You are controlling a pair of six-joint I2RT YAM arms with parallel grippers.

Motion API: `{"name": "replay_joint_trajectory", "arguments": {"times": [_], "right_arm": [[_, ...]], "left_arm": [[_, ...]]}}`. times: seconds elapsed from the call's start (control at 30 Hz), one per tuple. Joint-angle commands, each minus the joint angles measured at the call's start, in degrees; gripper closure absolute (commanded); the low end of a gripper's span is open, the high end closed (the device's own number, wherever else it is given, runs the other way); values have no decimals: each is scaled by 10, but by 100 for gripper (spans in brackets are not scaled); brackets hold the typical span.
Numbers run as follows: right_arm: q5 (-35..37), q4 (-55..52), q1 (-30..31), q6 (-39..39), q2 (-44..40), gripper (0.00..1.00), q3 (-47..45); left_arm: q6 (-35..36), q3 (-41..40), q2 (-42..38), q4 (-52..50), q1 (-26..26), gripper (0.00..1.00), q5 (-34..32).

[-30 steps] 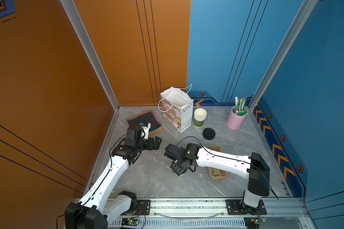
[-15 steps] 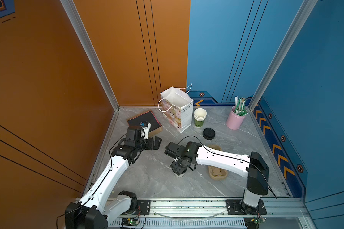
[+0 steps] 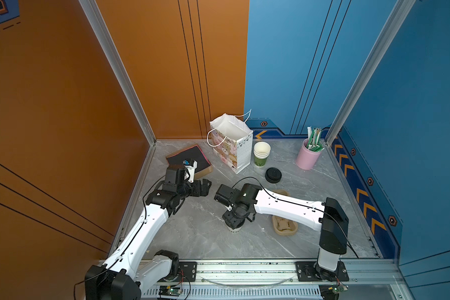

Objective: Pack a coffee takeout order
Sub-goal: Close the lid on the coffee cup.

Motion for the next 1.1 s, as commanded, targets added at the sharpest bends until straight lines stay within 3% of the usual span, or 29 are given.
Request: {"name": "replay_joint_trajectory", "arguments": {"times": [0.0,0.53,0.8,1.07], "right_arm": [[-22,-69,-5,15,45,30,-20],[-10,-69,-13,22,24,28,18],[-5,-68,-16,19,16,25,22],[-4,-68,-18,17,7,23,31]], "left_arm": [[8,-9,-11,-11,-5,2,-5],[4,-9,-20,-11,-8,2,-7],[-80,-33,-42,16,-7,2,48],[-106,-53,-49,28,-8,2,60]]}}
